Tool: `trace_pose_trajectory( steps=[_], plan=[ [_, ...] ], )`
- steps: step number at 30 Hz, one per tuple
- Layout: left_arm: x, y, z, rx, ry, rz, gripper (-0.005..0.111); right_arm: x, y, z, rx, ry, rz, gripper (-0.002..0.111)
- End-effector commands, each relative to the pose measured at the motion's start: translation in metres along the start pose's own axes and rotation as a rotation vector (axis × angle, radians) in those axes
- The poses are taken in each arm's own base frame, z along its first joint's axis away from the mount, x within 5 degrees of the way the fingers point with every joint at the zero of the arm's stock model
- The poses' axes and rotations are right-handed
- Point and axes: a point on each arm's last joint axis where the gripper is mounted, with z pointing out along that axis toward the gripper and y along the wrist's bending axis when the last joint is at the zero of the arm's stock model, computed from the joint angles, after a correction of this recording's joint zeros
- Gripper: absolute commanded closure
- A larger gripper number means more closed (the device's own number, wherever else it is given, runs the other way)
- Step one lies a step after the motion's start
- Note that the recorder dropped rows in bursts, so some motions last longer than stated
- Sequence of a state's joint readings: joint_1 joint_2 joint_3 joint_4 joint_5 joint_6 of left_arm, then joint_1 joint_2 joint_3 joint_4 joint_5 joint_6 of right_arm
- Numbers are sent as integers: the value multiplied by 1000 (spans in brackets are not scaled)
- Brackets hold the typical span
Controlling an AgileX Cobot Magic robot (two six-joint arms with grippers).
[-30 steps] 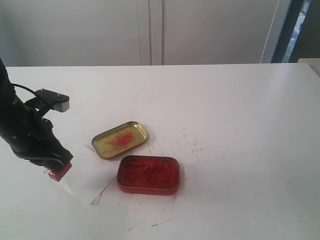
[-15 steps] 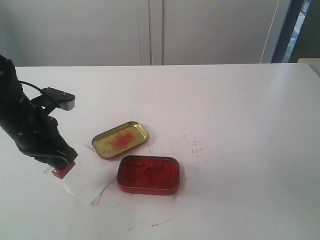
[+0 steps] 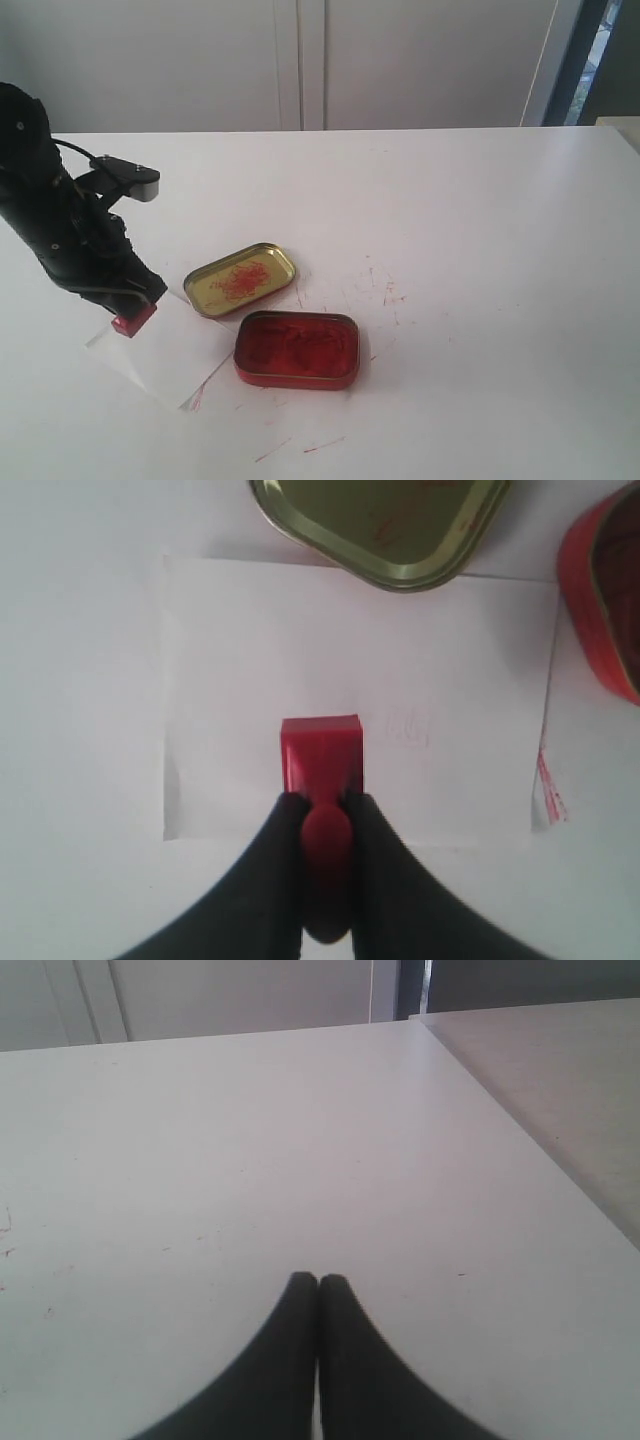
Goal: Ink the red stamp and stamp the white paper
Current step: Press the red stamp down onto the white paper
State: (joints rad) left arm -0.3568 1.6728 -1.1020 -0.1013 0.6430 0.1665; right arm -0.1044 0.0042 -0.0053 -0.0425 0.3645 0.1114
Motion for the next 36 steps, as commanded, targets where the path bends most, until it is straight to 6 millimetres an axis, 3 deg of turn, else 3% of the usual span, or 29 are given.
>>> trace_pose_trajectory(
  steps=[1,7,16,36],
  plan=[
    [1,-2,9,25,43,-19,107,0,0,0,-5,-13,-4,108],
    [0,-2,17,36,59,-29,107,0,0,0,-5,-13,-4,108],
    [-7,-23,23,28,32,51,107,0,0,0,-5,-13,-4,108],
    [-7,-20,58,25,97,51,107,0,0,0,-5,-13,-4,108]
  ],
)
